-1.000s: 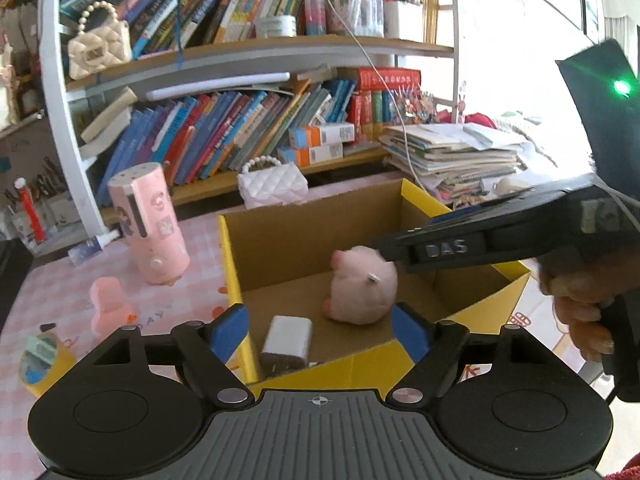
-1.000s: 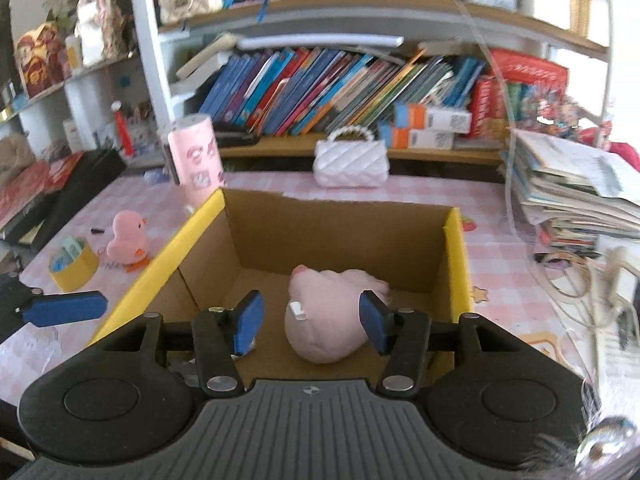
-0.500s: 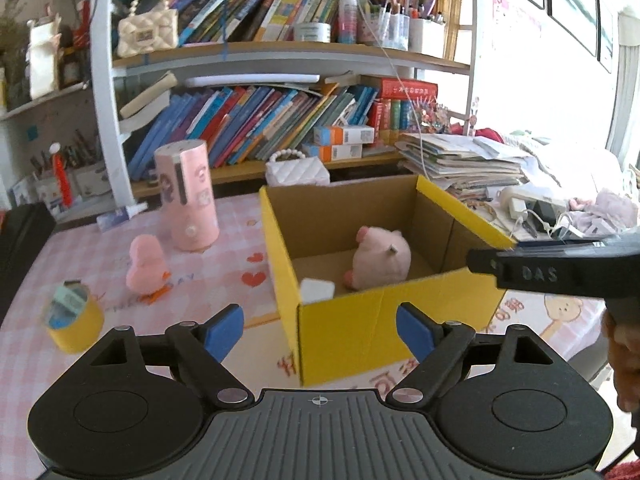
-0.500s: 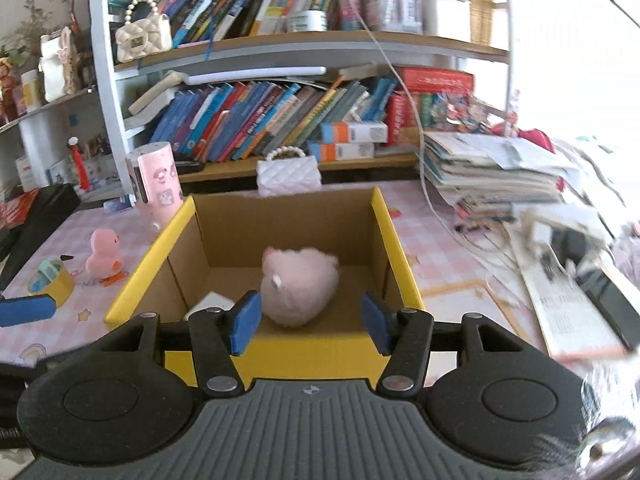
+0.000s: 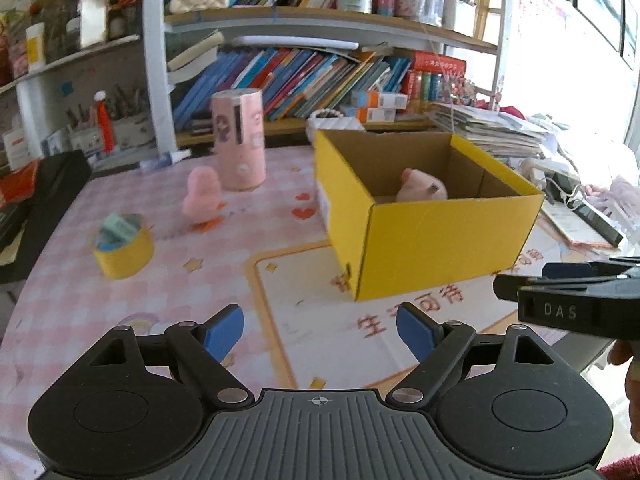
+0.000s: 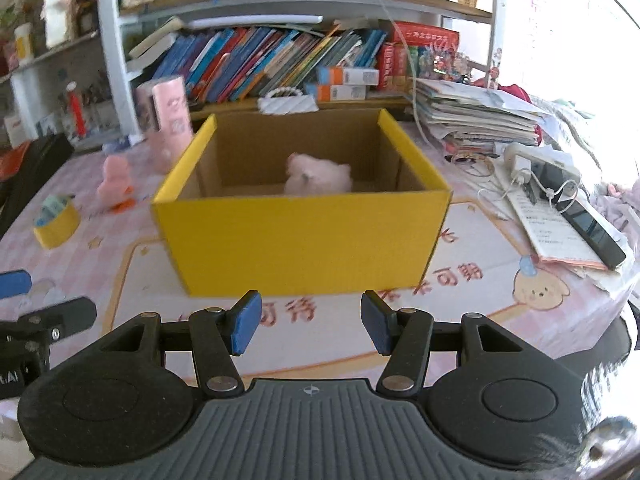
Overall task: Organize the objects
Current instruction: 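Withdraw both tools from the yellow box back over the table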
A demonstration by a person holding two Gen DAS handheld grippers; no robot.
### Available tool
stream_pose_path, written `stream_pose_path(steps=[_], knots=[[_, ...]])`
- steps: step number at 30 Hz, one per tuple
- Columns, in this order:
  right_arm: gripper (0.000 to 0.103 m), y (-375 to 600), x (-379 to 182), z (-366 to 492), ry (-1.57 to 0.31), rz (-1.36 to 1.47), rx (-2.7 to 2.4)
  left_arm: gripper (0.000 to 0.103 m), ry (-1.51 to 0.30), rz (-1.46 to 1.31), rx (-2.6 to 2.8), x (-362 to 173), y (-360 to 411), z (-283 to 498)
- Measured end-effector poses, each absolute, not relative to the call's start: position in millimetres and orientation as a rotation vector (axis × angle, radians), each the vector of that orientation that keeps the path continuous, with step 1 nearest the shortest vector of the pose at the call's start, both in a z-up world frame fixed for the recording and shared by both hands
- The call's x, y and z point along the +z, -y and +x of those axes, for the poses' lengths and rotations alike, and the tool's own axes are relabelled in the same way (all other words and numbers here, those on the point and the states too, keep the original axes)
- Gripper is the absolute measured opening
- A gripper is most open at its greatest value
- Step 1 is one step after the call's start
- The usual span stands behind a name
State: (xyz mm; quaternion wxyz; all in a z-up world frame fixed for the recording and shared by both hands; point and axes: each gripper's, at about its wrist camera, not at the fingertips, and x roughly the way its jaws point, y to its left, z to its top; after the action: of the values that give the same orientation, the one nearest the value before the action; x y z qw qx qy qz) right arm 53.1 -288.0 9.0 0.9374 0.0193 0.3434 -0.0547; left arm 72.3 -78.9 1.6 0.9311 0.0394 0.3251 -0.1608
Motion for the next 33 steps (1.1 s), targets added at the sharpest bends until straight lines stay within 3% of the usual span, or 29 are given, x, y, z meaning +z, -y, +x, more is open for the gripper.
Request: stream_pose_path(steps=[33], knots=[[0.069,166.2,1.4,7.0,-0.744,-0.007,0.074,0.086,-0.718,0.068,-0.262,-4.8,-16.8,16.3]])
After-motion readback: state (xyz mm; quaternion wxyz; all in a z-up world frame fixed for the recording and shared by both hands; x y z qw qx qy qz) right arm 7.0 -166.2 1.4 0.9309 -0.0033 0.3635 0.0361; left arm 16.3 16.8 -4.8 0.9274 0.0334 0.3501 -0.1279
